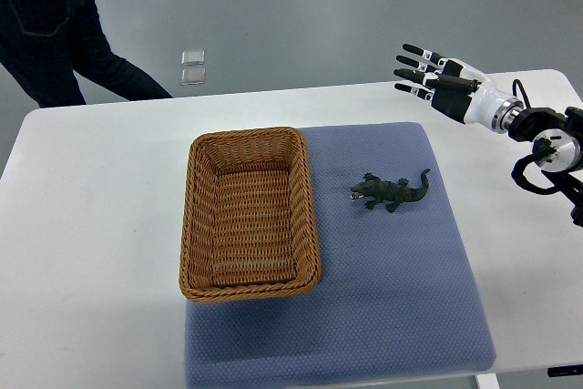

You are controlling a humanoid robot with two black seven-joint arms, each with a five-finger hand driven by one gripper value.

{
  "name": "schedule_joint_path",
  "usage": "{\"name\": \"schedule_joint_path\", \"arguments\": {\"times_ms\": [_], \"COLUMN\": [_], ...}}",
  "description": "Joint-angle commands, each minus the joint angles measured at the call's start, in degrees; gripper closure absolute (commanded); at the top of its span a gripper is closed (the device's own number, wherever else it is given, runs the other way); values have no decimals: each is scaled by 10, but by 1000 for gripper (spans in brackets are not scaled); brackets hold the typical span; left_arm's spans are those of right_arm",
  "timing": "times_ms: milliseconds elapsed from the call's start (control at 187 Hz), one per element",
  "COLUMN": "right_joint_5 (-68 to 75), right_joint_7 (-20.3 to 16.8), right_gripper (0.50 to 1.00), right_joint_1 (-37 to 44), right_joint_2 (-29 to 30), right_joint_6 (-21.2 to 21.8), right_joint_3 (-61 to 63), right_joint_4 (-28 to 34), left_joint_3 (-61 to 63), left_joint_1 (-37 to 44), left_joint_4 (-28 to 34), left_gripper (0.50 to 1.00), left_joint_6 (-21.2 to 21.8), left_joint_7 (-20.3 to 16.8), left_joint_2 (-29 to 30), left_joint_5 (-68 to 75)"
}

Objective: Place crocodile in brown basket with right hand

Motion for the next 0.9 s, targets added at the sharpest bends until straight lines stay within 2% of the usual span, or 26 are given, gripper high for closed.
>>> {"name": "schedule_joint_path", "arguments": {"times_ms": [0,262,434,627,894], "right_joint_5": [0,-3,-59,-186,-433], "right_joint_7": [0,0,4,33,90], "right_gripper": [572,570,570,572,572], "right_joint_1": [0,1,3,5,2], "right_joint_2": [0,-1,-5,-7,-11], "right_joint_6": [0,0,2,28,30], "right_joint_3": [-1,-4,1,0,-5], "right_joint_4": [0,0,3,8,50], "left_joint_3": [0,1,1,1,1], "left_joint_1": [0,0,0,0,0], "left_joint_4": [0,0,6,4,5], "left_gripper": [500,500,500,500,500], "left_joint_6": [0,0,1,1,0], "left_joint_7": [0,0,0,0,0], "left_joint_2": [0,0,0,0,0], "left_joint_5": [0,0,0,0,0]}}
